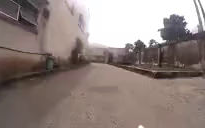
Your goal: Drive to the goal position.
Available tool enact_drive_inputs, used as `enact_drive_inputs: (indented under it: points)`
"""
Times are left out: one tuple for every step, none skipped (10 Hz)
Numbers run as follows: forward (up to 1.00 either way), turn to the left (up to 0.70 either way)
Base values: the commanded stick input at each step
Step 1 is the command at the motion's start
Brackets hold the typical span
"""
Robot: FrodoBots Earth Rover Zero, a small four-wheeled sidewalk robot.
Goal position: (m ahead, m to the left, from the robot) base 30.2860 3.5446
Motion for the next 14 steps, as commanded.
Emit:
enact_drive_inputs:
  points:
    - [1.00,0.00]
    - [1.00,0.00]
    - [1.00,0.00]
    - [1.00,0.00]
    - [1.00,0.00]
    - [1.00,0.00]
    - [1.00,0.00]
    - [1.00,0.00]
    - [1.00,0.00]
    - [1.00,0.00]
    - [1.00,0.00]
    - [1.00,0.00]
    - [1.00,0.00]
    - [1.00,0.00]
